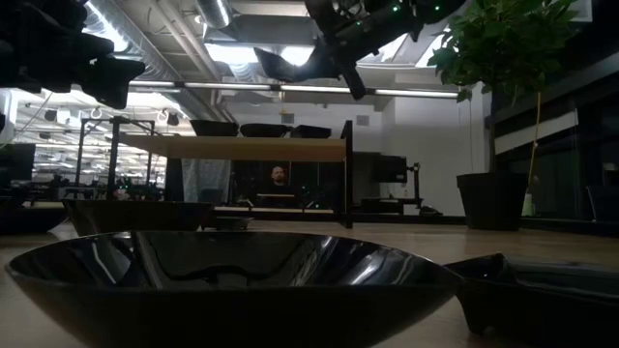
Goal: Pick & Place Mini shaped plates
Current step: Stack the leaf shaped plate on top of the leaf shaped plates on the shelf
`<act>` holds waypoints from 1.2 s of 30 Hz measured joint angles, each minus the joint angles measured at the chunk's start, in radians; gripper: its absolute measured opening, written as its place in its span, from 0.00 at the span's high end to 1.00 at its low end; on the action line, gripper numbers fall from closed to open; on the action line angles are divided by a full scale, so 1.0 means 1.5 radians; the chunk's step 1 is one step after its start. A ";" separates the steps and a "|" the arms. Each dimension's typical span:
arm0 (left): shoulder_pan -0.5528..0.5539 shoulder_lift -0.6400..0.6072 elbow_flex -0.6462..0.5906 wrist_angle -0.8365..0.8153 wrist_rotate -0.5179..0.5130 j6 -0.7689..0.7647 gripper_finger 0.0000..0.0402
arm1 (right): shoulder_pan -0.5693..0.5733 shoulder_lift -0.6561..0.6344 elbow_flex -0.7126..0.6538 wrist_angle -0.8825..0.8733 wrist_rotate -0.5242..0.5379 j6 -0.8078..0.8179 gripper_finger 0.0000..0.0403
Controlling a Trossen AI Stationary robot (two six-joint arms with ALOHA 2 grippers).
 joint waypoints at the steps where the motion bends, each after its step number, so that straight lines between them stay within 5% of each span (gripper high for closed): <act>1: 0.000 0.000 0.000 0.000 0.000 0.000 0.48 | 0.000 0.002 0.001 0.002 0.002 0.000 0.99; 17: 0.000 0.000 0.000 0.000 -0.001 0.000 0.48 | -0.010 0.145 0.227 -0.222 0.031 -0.038 0.99; 36: 0.000 0.000 0.000 0.000 -0.001 0.000 0.48 | -0.032 0.175 0.237 -0.257 0.031 0.101 0.95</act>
